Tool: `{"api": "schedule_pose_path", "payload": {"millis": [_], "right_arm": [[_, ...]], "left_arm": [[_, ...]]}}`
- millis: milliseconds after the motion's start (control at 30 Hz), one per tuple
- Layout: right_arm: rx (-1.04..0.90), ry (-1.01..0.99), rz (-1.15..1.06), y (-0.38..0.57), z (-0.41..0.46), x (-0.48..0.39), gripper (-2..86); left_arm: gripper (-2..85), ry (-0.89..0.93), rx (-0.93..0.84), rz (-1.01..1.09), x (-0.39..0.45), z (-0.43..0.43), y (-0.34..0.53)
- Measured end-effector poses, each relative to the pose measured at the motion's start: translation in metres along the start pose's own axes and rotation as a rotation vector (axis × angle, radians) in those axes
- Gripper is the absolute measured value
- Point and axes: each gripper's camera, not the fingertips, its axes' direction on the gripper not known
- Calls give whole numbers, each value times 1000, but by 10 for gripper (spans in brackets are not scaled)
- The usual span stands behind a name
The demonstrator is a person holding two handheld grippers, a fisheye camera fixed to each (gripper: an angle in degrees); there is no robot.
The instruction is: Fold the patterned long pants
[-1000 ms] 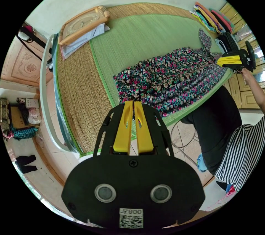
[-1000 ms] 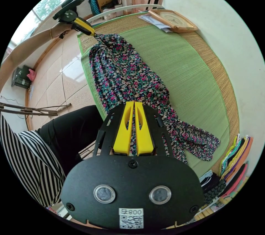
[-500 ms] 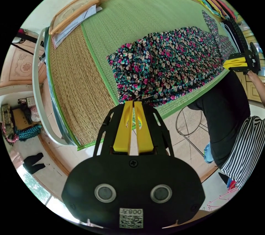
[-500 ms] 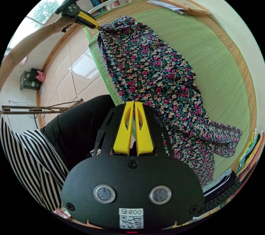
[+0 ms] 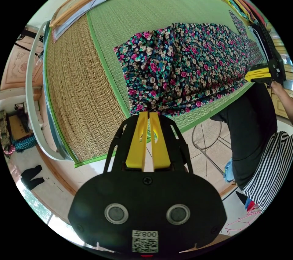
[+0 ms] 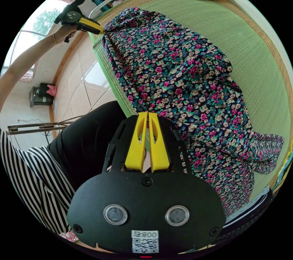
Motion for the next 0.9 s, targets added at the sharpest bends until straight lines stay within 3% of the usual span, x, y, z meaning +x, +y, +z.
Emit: {"api": "schedule_pose_path", "payload": {"millis": [400,567,733,900], "right_arm": [[24,9,-1,17,-4,17,5],[49,-22,26,28,-8,30,5],[75,-60,76,41,-14,40,5],[116,-88,95,63,-28,47,4]], "left_arm": [[5,116,170,-151,-27,27,14],[2,339,390,-117,4,42,2],[2,466,339,3,57,82,-47],[2,447,270,19,70,113,-69]]}}
